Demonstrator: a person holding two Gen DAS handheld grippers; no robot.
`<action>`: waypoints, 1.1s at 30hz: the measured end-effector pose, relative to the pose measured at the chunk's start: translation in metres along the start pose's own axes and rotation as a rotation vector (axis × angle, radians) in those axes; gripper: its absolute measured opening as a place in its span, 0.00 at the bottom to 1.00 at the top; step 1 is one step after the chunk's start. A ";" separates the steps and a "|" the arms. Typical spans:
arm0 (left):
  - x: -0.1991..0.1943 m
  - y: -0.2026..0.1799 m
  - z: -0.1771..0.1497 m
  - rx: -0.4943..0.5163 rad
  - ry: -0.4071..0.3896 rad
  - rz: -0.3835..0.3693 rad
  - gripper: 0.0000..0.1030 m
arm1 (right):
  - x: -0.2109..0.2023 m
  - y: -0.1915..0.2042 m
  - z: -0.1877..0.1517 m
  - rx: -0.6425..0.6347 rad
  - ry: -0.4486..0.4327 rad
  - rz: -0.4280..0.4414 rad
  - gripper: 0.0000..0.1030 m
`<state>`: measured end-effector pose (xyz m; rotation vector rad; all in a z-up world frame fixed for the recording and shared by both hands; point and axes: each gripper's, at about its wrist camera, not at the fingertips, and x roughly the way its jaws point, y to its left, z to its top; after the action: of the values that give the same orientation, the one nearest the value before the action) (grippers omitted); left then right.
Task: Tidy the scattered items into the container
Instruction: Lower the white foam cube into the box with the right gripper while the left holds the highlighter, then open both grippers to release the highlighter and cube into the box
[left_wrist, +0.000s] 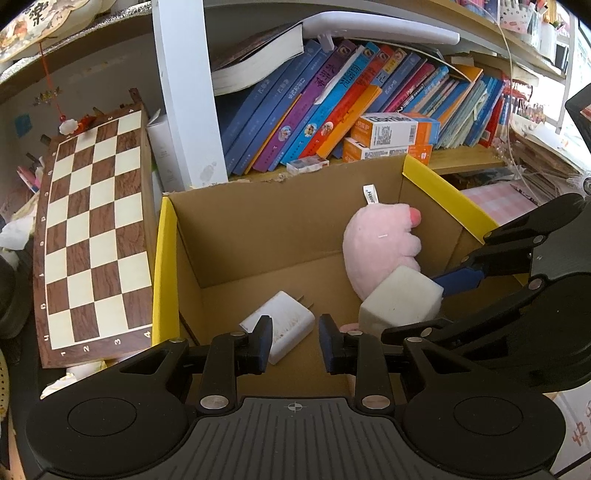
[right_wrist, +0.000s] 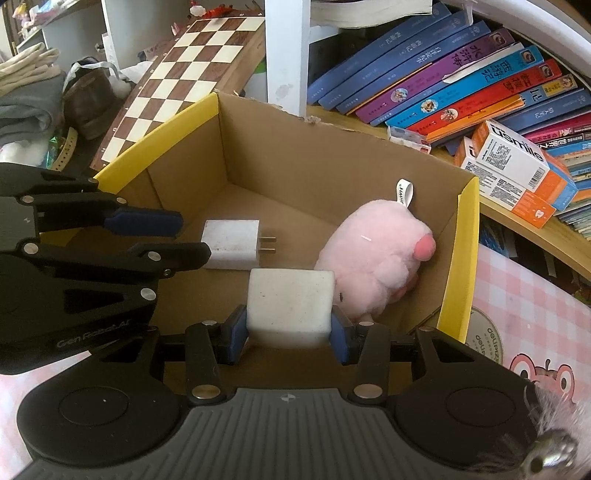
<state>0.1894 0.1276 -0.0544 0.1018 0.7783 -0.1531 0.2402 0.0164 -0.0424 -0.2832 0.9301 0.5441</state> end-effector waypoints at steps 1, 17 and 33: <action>0.000 0.000 0.000 -0.001 -0.001 0.000 0.27 | 0.000 0.000 0.000 0.000 0.001 0.000 0.42; -0.009 0.002 0.002 -0.009 -0.023 0.015 0.35 | -0.006 0.002 0.001 -0.003 -0.011 -0.015 0.44; -0.043 0.003 0.006 -0.035 -0.081 0.043 0.48 | -0.043 0.007 -0.003 -0.004 -0.086 -0.048 0.62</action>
<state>0.1639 0.1336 -0.0202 0.0787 0.6970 -0.1023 0.2137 0.0070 -0.0094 -0.2831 0.8368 0.5101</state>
